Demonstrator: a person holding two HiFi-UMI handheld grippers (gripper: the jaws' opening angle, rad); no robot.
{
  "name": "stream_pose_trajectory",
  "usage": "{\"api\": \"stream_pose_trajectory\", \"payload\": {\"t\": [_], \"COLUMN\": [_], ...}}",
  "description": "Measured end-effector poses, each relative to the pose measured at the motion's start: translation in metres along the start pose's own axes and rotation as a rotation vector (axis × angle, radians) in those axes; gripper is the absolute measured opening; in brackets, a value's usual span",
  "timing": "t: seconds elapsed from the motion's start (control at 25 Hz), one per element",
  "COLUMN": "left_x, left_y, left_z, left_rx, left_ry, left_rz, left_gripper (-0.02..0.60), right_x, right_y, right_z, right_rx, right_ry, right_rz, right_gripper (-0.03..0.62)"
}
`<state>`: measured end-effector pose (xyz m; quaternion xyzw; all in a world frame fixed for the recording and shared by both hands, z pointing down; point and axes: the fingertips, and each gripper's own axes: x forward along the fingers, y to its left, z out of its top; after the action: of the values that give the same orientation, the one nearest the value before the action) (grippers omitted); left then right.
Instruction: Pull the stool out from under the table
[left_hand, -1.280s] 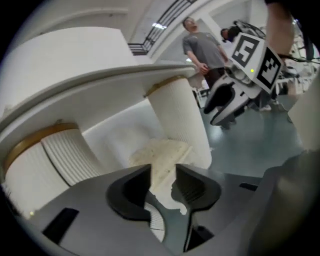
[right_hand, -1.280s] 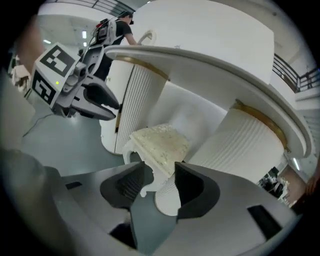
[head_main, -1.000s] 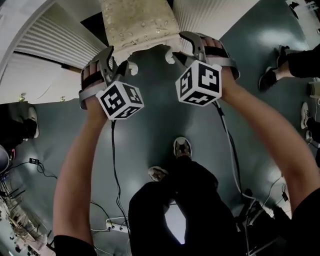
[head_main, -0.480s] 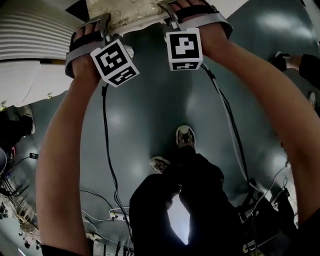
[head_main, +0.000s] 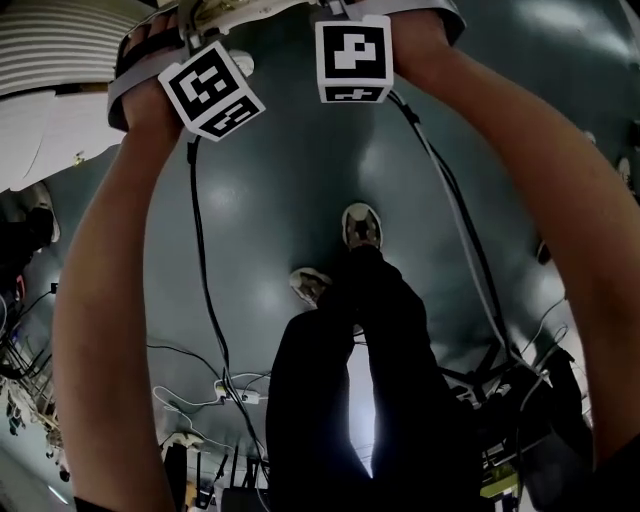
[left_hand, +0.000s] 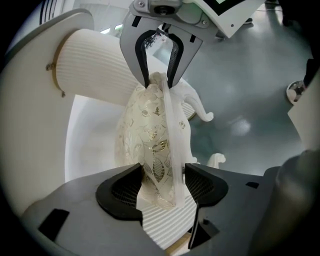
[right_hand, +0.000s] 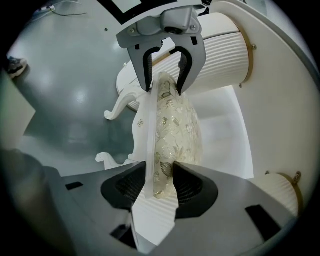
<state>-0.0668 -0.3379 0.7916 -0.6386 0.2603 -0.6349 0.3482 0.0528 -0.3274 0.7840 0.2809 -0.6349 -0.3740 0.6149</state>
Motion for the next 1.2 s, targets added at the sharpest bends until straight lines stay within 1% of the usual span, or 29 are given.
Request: {"api": "stream_pose_trajectory", "payload": {"t": [0.16,0.32,0.44,0.6,0.88,1.2], "left_x": [-0.023,-0.034,-0.051,-0.062,-0.084,-0.087], "left_y": [-0.017,-0.028,-0.047,-0.069,-0.075,-0.074], "left_z": [0.009,0.004,0.006,-0.005,-0.001,0.000], "left_rx": [0.000,0.002,-0.001,0.006,0.023,0.044], "left_ry": [-0.017,-0.020,-0.033,-0.048,-0.047,-0.056], "left_rz": [-0.001,-0.007,-0.012,-0.004,0.001,0.007], "left_gripper": [0.279,0.278,0.276,0.276,0.273,0.267], "right_x": [-0.024,-0.034,-0.052,-0.061,-0.087,-0.096], "right_y": [0.016,0.025,0.041,0.062,0.069,0.073], "right_z": [-0.002,0.005,0.011,0.028,0.029,0.029], "right_rx": [-0.003,0.003,0.013,0.024,0.053,0.087], "right_ry": [-0.012,-0.003,0.002,0.009,0.048,0.052], "right_rz": [0.013,0.024,0.031,0.026,0.036,0.038], "right_gripper": [0.172,0.172,0.172,0.172,0.172,0.172]}}
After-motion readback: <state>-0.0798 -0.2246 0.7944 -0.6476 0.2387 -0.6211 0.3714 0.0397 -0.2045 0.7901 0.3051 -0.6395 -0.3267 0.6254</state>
